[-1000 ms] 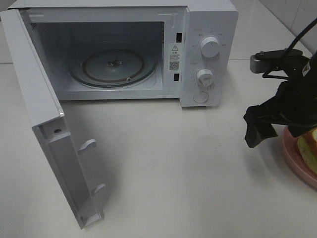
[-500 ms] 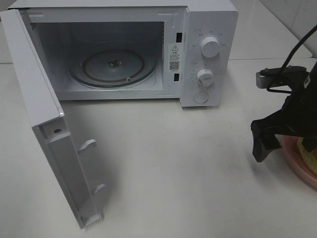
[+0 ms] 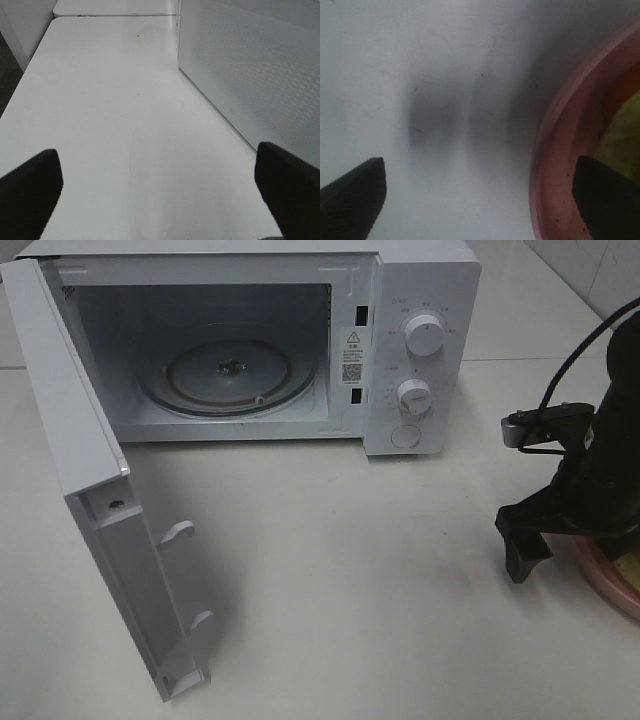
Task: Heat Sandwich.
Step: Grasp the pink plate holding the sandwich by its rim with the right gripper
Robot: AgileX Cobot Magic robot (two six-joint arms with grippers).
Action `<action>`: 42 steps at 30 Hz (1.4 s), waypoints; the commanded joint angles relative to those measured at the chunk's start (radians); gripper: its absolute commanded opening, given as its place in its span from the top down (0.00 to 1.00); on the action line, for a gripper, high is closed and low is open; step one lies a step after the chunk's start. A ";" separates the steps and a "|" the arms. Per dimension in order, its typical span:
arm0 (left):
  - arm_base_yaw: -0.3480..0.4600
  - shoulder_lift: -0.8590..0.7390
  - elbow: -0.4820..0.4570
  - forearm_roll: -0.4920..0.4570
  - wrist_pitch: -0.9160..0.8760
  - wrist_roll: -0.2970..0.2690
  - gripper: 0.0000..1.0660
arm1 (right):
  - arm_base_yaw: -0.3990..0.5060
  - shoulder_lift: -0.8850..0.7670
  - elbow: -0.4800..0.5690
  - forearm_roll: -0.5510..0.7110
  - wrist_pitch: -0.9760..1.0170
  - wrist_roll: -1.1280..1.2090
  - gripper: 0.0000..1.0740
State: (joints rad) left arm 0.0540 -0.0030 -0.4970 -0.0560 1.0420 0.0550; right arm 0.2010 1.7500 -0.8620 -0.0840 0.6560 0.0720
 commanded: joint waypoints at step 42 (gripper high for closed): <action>0.001 -0.027 0.003 0.000 -0.006 0.003 0.07 | -0.001 0.053 -0.016 -0.224 0.035 0.195 1.00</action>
State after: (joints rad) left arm 0.0540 -0.0030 -0.4970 -0.0560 1.0420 0.0550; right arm 0.1980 1.8080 -0.8720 -0.2870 0.6740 0.2590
